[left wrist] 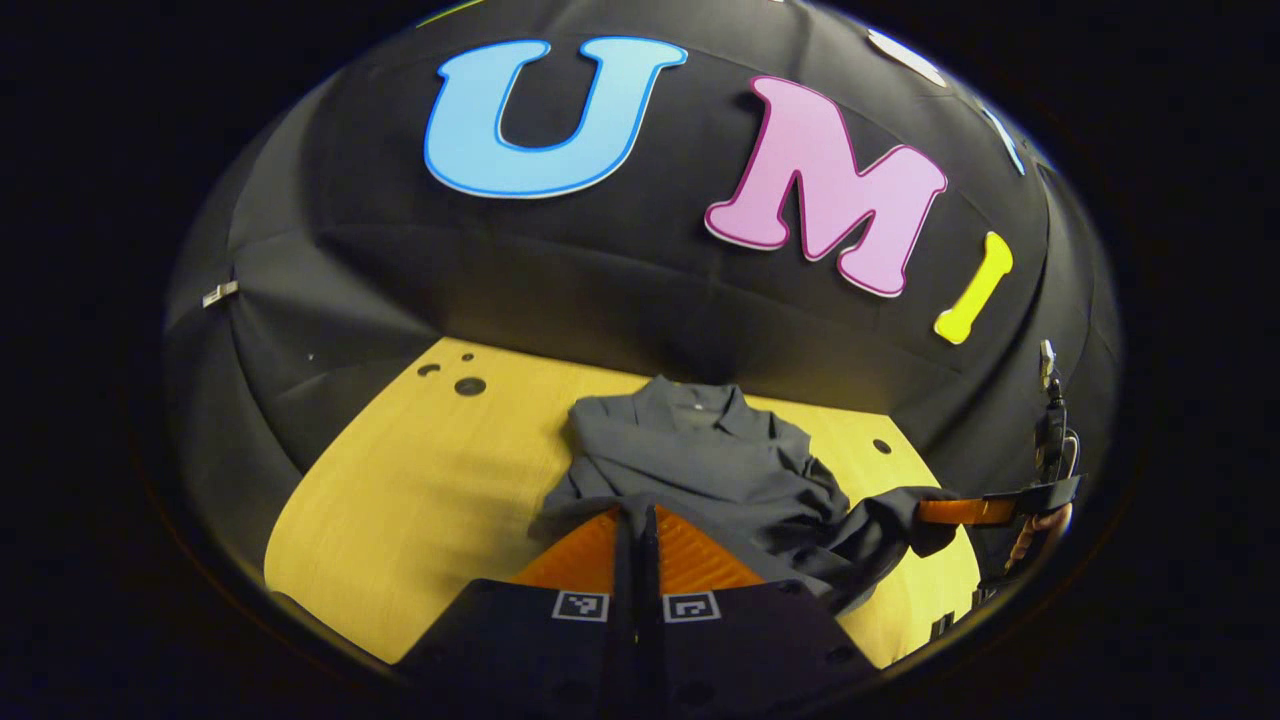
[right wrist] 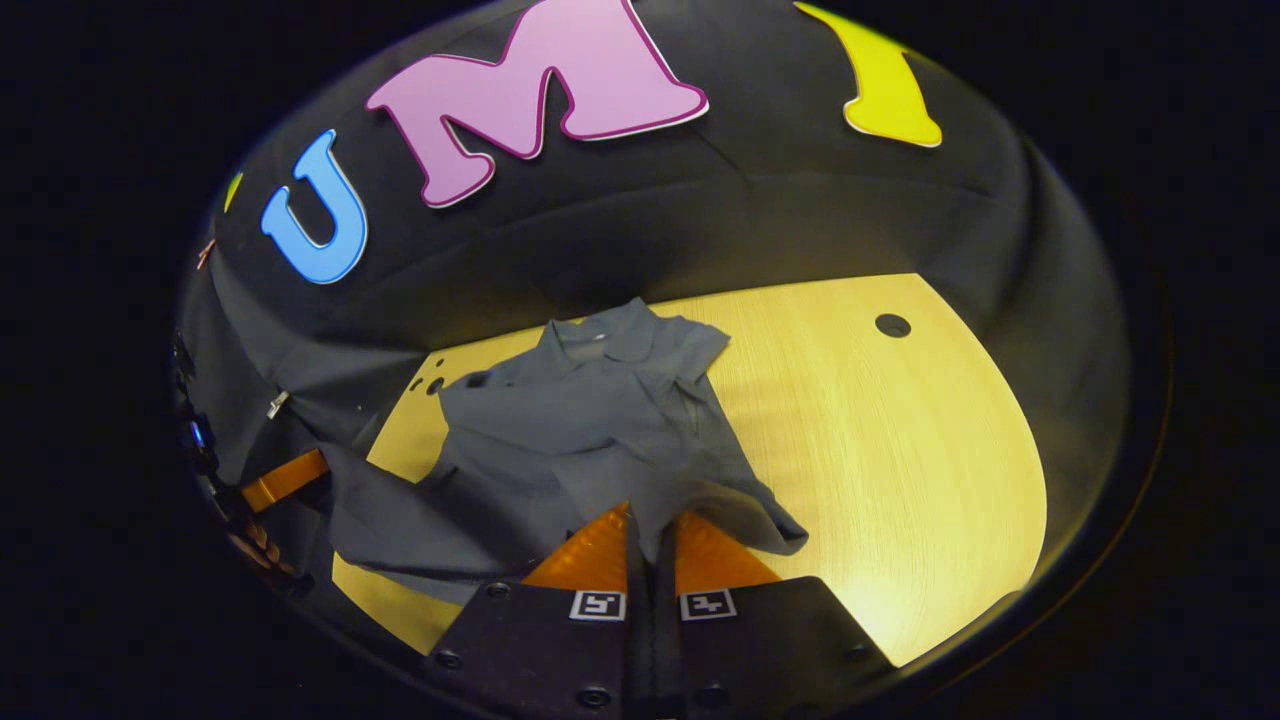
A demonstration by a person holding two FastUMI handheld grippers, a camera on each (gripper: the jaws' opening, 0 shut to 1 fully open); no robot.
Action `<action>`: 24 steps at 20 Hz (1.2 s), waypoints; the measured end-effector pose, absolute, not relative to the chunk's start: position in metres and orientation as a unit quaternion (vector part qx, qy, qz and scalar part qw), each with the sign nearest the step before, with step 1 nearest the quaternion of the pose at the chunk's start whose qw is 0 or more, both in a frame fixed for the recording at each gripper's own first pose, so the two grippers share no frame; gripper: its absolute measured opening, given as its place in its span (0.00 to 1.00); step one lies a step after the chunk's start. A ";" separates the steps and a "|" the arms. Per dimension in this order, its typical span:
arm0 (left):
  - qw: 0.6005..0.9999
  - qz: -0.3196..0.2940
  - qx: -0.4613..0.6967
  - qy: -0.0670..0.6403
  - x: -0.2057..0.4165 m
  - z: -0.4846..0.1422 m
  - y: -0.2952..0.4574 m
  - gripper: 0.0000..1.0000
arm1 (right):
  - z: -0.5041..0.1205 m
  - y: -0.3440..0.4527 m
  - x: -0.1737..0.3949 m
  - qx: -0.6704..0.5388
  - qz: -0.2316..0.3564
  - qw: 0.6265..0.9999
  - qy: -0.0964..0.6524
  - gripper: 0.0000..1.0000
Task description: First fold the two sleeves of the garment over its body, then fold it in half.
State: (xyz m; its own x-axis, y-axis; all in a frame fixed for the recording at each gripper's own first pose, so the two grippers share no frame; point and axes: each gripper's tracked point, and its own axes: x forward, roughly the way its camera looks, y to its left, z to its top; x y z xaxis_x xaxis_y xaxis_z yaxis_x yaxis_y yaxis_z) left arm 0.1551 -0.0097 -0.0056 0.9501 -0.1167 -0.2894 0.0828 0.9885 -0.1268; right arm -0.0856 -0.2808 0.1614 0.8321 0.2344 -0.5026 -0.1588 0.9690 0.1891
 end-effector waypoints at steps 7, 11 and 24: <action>0.990 -0.044 -0.063 0.114 0.230 0.026 -0.007 0.05 | 0.191 -0.276 -0.014 0.075 0.103 0.962 0.240 0.05; 0.990 -0.040 -0.076 0.108 0.278 0.030 0.000 0.06 | 0.200 -0.274 0.029 0.087 0.097 0.965 0.226 0.05; 0.991 -0.035 -0.076 0.109 0.410 -0.014 0.023 0.05 | 0.183 -0.261 0.149 0.092 0.096 0.970 0.201 0.05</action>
